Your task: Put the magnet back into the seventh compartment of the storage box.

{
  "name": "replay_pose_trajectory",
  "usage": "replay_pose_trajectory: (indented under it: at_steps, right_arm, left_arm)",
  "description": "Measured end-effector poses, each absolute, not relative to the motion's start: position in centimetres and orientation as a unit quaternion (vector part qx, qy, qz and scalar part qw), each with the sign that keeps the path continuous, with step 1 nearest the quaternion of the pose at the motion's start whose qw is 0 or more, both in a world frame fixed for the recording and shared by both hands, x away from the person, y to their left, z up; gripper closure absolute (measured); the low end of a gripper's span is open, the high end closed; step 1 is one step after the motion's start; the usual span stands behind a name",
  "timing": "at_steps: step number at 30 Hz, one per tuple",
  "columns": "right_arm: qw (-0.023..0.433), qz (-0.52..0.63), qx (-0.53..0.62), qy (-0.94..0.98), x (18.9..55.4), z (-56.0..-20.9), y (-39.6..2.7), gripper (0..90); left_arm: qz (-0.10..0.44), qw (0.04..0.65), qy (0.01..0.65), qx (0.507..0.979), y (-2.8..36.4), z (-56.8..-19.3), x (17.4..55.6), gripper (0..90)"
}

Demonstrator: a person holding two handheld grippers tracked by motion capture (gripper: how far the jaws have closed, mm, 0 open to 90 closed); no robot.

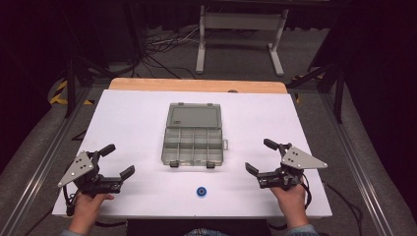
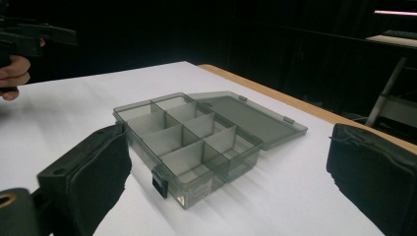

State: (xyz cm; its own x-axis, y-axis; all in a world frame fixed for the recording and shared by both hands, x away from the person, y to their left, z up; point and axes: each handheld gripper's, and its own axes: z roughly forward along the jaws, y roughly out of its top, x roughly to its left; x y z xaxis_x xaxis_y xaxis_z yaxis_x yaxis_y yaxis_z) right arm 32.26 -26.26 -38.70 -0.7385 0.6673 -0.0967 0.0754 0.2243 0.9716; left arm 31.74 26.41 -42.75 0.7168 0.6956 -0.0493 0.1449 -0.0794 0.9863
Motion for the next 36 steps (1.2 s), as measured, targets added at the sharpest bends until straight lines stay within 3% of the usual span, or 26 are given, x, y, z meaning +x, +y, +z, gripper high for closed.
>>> replay_pose_trajectory:
  at_steps: [27, 36]
  right_arm:
    - [0.214, 0.582, 0.216, 0.754, 33.8, -37.8, -21.8, 0.2]
    - [0.196, 0.525, 0.221, 0.798, 34.0, -37.0, -20.4, 5.1]
  left_arm:
    - [0.226, 0.607, 0.302, 0.700, 26.4, -42.8, 31.8, 0.4]
    - [0.225, 0.607, 0.303, 0.699, 26.3, -42.8, 31.7, 0.4]
